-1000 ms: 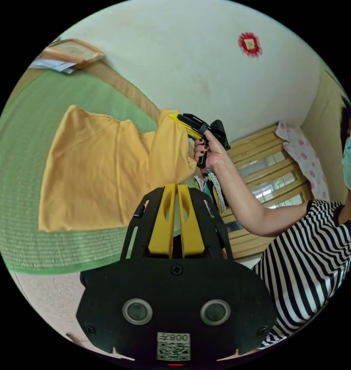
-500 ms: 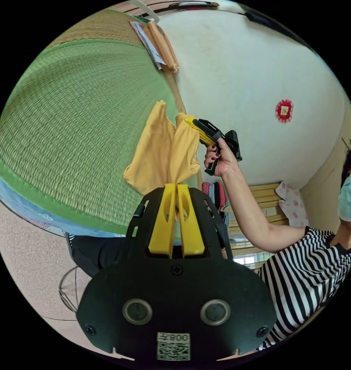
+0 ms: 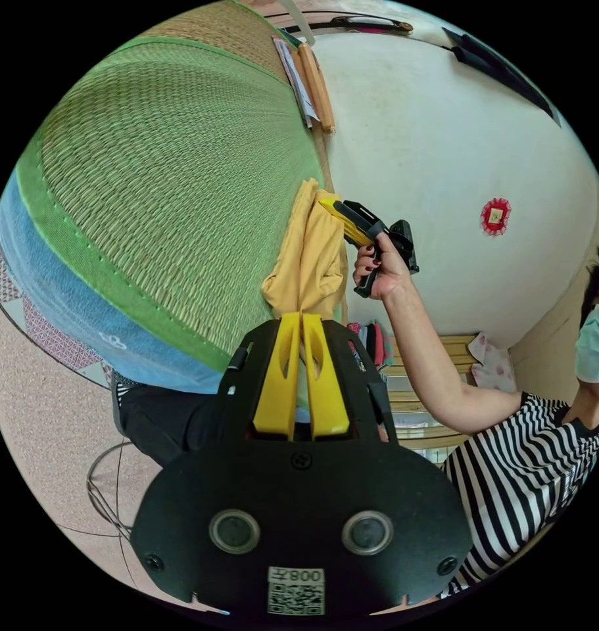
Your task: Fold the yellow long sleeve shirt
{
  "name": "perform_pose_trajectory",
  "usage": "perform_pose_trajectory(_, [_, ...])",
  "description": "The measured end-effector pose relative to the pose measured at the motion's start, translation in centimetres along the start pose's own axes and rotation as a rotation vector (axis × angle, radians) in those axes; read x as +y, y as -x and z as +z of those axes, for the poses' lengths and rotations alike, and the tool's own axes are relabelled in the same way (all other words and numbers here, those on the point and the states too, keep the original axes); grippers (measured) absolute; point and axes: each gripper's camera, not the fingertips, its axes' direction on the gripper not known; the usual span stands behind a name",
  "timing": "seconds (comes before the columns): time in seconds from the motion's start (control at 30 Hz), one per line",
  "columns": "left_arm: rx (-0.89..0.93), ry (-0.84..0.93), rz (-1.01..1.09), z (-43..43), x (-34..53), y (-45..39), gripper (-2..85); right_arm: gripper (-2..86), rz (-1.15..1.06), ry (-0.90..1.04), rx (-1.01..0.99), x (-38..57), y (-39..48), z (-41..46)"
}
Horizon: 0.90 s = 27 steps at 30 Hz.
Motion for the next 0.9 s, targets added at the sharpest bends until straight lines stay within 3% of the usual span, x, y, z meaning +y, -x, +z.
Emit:
perform_pose_trajectory(0.57, [-0.045,-0.039,0.005,-1.3,-0.9,3.9,0.2,2.2,-0.156,-0.059,-0.095,-1.2,4.3,-10.8])
perform_pose_trajectory(0.9, [-0.137,0.031,0.152,1.2,-2.9,2.0,0.2,0.5,-0.147,0.028,0.091,-4.4,6.1,-9.0])
